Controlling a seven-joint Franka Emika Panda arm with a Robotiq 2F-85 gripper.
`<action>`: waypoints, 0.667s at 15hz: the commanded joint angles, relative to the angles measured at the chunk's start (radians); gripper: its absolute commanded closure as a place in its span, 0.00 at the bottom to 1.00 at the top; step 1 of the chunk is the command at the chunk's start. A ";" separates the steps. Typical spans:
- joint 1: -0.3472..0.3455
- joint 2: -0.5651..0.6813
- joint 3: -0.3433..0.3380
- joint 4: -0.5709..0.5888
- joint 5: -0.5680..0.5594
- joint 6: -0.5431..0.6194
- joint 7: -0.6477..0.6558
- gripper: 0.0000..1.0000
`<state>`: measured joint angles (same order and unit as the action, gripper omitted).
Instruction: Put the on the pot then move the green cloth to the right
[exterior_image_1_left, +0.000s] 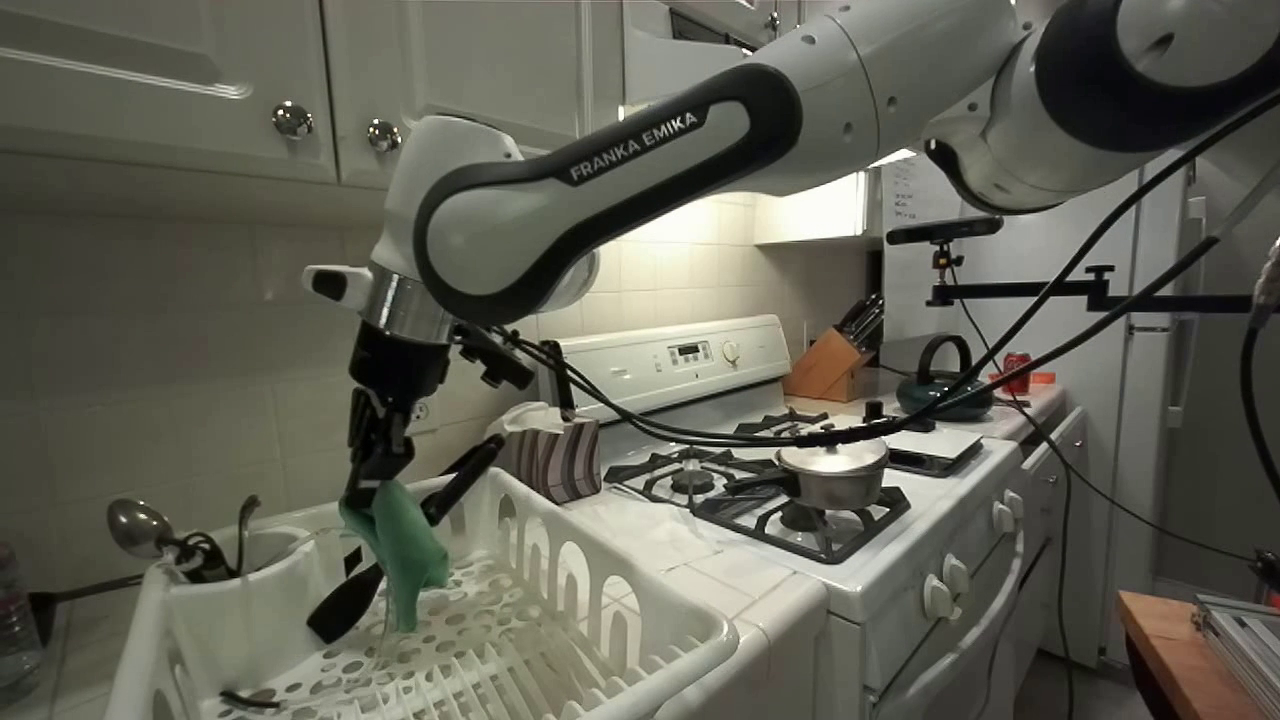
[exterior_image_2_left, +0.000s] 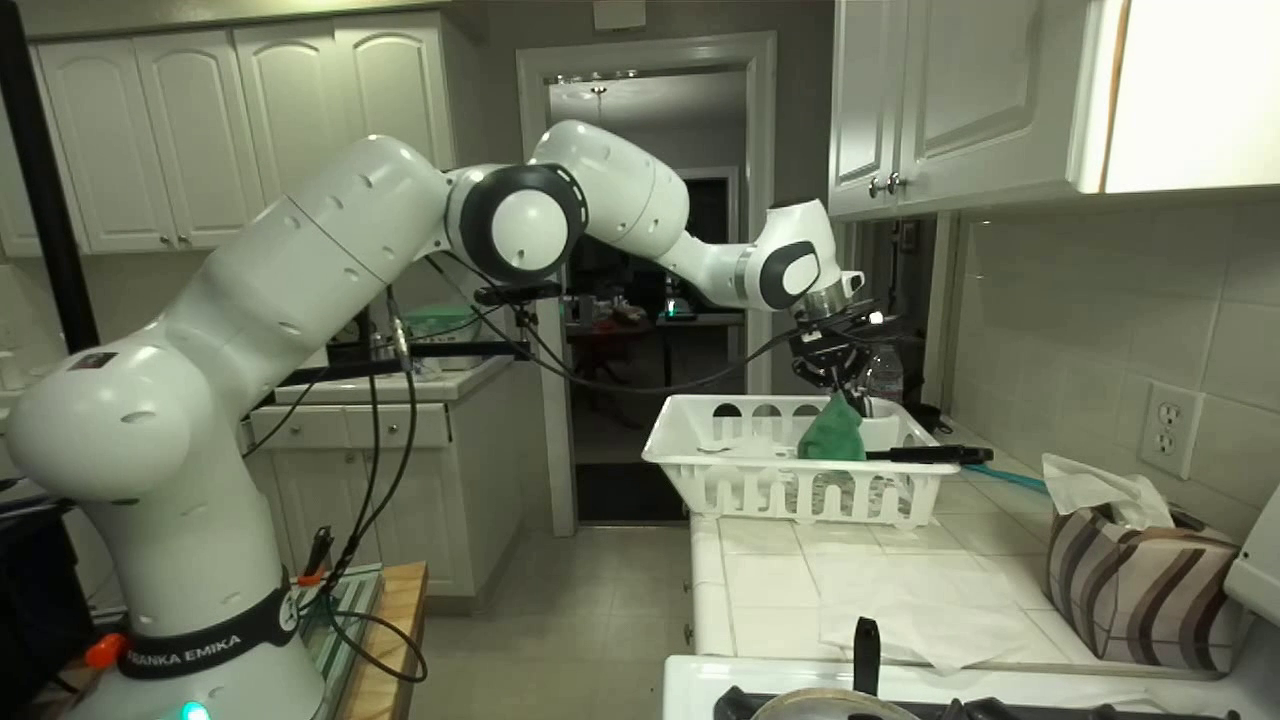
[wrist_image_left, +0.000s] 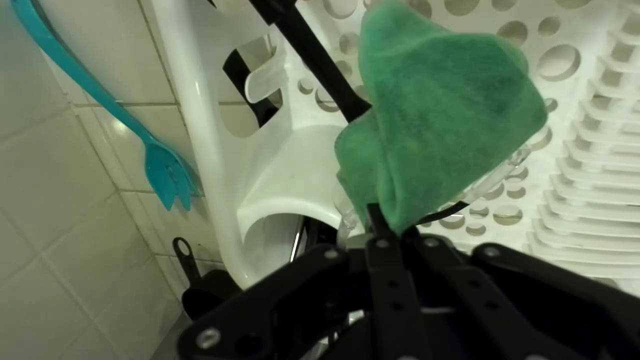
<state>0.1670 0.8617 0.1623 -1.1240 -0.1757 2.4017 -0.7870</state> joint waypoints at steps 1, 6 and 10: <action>0.076 -0.189 -0.131 -0.236 -0.101 0.077 0.242 0.99; 0.269 -0.391 -0.359 -0.441 -0.251 0.038 0.603 0.99; 0.421 -0.535 -0.501 -0.626 -0.417 -0.070 0.884 0.99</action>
<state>0.4989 0.4675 -0.2646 -1.5525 -0.4710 2.3883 -0.0950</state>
